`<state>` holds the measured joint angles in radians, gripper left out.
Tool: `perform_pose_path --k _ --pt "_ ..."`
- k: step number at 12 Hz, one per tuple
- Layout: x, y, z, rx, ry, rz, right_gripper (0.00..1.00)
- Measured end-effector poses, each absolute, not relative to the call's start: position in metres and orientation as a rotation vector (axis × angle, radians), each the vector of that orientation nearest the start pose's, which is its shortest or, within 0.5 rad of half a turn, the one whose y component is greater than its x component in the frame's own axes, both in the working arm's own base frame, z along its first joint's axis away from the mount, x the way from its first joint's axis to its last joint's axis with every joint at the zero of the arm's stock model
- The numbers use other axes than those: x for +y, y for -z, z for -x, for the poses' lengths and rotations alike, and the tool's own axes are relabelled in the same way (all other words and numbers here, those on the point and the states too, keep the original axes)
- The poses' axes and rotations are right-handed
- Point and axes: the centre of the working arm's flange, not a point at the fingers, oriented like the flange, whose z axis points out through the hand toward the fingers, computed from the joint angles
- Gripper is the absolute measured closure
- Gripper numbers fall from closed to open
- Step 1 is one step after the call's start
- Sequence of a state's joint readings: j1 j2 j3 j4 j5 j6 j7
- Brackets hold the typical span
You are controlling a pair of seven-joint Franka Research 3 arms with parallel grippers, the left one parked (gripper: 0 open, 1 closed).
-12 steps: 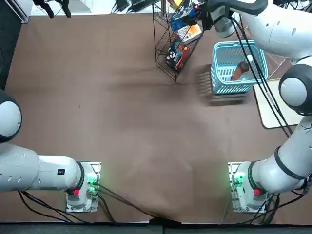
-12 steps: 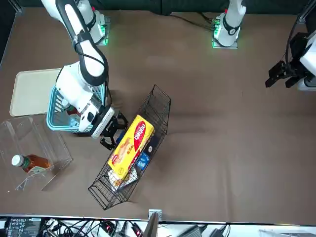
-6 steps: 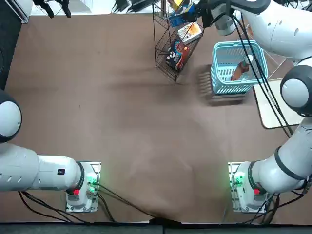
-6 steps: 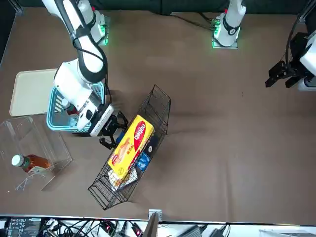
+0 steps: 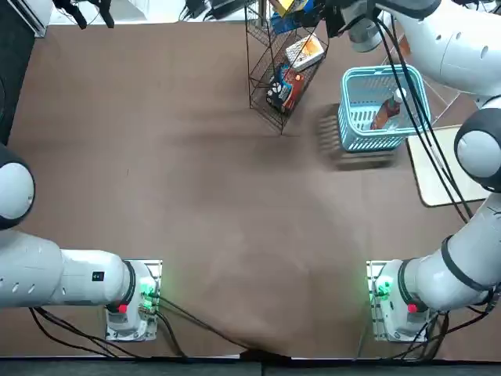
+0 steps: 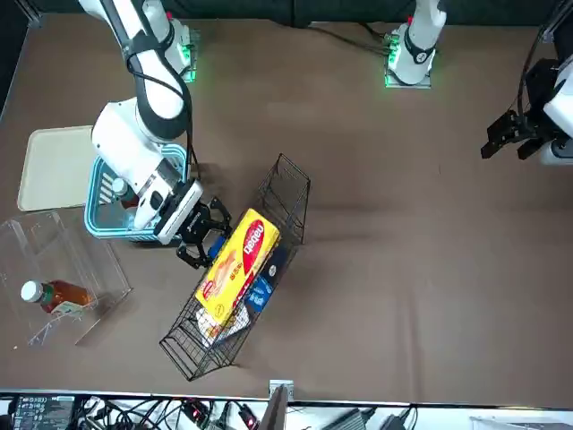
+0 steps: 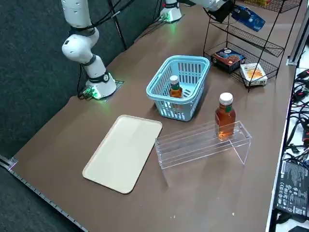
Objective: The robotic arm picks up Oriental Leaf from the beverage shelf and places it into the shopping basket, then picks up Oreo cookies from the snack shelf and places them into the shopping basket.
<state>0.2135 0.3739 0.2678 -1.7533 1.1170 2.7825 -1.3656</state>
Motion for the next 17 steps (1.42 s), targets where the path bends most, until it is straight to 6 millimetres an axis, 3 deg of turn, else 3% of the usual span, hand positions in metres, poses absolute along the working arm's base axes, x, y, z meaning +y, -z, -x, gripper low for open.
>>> perform_pose_path --k 4,7,17 --pt "0.261 -0.419 -0.631 -1.005 1.099 2.235 0.42" --pt "0.244 -0.441 -0.615 -1.014 1.119 2.247 0.42" --pt "0.125 -0.495 -0.549 -1.033 1.020 2.244 0.42"
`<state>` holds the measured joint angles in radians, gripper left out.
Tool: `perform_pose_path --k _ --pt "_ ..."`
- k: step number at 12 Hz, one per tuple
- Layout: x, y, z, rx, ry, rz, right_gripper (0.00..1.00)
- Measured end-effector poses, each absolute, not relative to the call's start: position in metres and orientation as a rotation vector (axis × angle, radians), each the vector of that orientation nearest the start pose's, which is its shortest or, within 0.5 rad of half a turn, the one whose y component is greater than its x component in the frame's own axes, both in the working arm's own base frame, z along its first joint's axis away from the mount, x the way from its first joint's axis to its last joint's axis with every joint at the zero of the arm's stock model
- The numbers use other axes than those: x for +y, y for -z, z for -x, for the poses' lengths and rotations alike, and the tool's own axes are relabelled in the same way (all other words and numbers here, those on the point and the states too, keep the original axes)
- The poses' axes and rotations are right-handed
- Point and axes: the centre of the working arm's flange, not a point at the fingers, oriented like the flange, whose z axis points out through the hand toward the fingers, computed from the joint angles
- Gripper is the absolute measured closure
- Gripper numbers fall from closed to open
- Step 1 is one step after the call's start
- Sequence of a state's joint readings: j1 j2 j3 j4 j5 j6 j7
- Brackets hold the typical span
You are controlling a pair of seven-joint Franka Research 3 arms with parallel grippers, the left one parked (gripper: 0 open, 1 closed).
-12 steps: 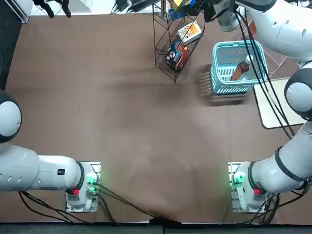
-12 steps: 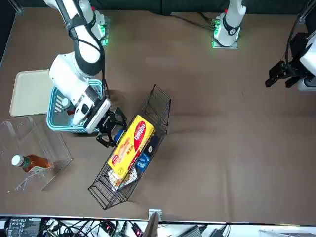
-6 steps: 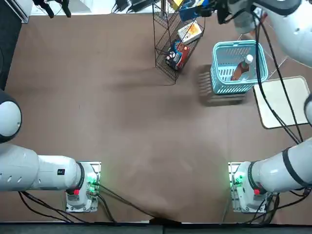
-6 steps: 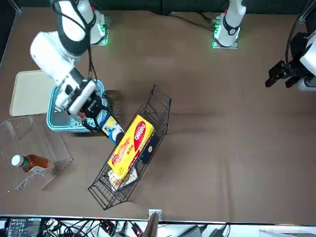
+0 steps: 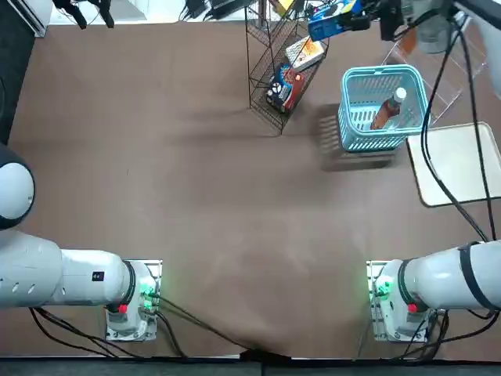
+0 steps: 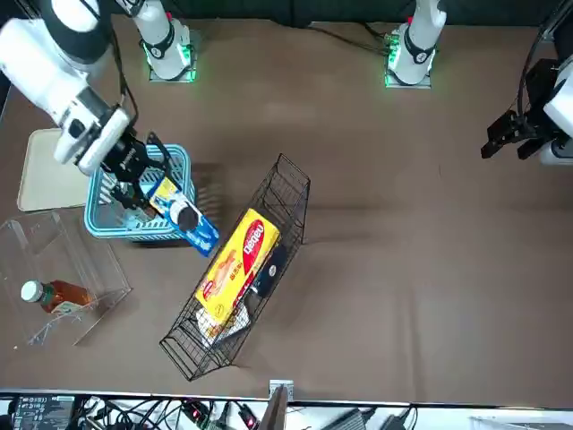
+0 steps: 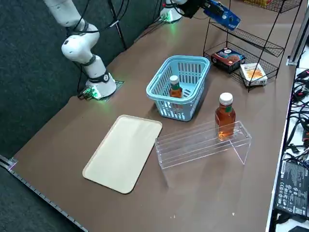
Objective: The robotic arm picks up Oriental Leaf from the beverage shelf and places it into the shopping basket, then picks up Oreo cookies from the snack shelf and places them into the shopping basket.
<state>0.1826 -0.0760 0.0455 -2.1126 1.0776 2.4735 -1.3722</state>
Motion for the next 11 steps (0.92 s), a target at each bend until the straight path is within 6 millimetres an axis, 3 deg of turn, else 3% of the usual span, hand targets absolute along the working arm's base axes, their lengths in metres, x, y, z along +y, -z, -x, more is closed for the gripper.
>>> perform_pose_path --k 6,7,11 --pt "0.044 -0.518 -0.535 -1.109 0.753 2.371 0.44" --pt "0.033 -0.540 -0.534 -1.068 0.636 2.443 0.44" --pt "0.030 -0.582 -0.529 -0.927 0.453 2.628 0.44"
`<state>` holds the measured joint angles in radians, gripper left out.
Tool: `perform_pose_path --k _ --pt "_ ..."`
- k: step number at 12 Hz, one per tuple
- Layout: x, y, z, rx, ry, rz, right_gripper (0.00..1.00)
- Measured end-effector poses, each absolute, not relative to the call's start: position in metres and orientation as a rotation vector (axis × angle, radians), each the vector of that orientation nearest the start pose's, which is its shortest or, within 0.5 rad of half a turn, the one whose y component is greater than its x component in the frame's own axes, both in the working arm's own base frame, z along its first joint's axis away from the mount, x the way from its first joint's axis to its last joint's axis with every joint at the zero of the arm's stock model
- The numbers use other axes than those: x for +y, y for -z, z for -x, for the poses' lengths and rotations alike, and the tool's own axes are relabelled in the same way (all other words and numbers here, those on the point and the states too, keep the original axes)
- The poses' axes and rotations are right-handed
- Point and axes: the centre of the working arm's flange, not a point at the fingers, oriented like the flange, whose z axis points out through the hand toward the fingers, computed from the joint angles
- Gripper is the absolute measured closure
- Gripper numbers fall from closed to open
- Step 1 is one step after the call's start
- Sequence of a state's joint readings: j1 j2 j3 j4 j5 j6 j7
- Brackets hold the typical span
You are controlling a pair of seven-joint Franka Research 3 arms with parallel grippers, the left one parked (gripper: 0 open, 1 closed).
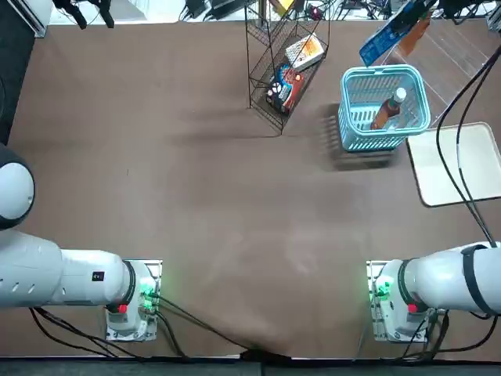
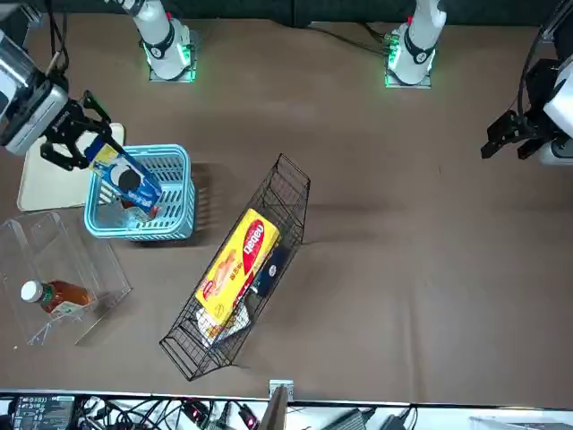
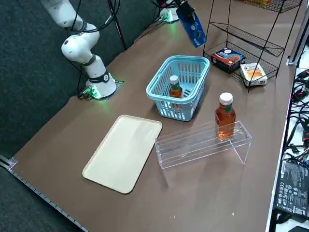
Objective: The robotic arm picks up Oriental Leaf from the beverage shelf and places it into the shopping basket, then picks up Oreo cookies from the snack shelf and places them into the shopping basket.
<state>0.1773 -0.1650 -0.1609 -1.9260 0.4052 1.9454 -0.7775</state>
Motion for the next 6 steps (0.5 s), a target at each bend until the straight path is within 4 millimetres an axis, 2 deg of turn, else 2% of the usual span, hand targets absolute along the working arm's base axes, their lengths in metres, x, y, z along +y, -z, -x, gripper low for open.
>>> perform_pose_path --k 3,6 --pt "0.040 -0.597 -0.524 -0.752 0.315 2.775 0.44" --pt "0.073 -0.599 -0.516 -0.554 0.200 2.917 0.44"
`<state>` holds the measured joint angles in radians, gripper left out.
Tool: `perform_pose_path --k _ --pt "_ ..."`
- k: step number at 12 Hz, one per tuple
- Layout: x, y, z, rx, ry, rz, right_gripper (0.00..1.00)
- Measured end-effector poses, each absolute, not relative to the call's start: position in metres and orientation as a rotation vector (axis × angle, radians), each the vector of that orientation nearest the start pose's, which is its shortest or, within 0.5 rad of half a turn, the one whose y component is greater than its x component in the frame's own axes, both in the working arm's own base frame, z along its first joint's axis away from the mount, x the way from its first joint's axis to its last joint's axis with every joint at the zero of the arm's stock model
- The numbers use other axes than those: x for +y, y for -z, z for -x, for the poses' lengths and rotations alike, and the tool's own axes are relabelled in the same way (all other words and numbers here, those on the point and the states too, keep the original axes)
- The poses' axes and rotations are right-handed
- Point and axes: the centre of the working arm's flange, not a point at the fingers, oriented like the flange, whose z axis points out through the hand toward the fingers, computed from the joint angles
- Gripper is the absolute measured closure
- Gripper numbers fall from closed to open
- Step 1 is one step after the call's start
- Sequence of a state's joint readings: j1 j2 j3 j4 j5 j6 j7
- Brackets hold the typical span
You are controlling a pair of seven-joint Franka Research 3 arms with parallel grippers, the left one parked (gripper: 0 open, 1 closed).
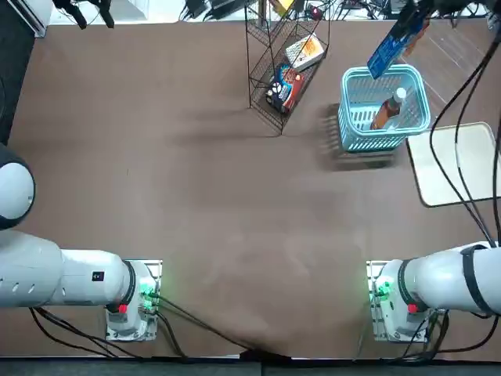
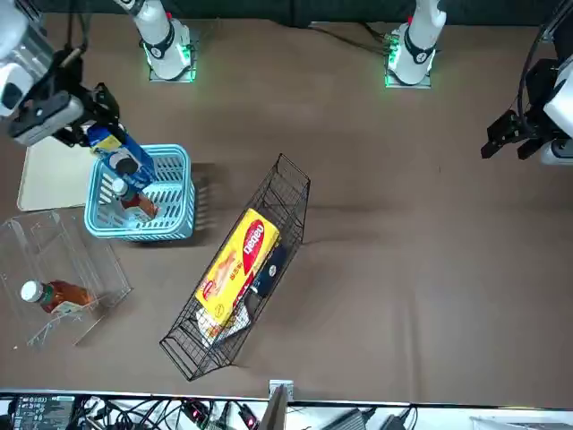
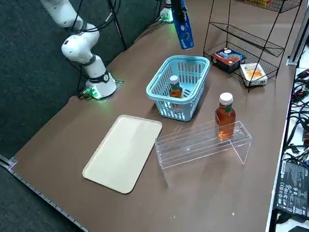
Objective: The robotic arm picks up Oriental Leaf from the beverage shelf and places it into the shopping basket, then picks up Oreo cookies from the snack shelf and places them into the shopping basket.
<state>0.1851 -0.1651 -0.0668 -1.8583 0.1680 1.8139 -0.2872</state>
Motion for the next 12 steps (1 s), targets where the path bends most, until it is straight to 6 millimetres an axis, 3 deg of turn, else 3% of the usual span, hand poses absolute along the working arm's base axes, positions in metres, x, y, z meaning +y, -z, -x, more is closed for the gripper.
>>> perform_pose_path --k 2,5,8,12 --pt "0.098 -0.595 -0.509 -0.393 0.131 2.982 0.44" --pt "0.120 -0.586 -0.504 -0.158 0.069 3.060 0.44" --pt "0.119 -0.578 -0.506 -0.035 0.034 3.119 0.44" --pt "0.116 -0.562 -0.514 0.003 0.002 3.153 0.44"
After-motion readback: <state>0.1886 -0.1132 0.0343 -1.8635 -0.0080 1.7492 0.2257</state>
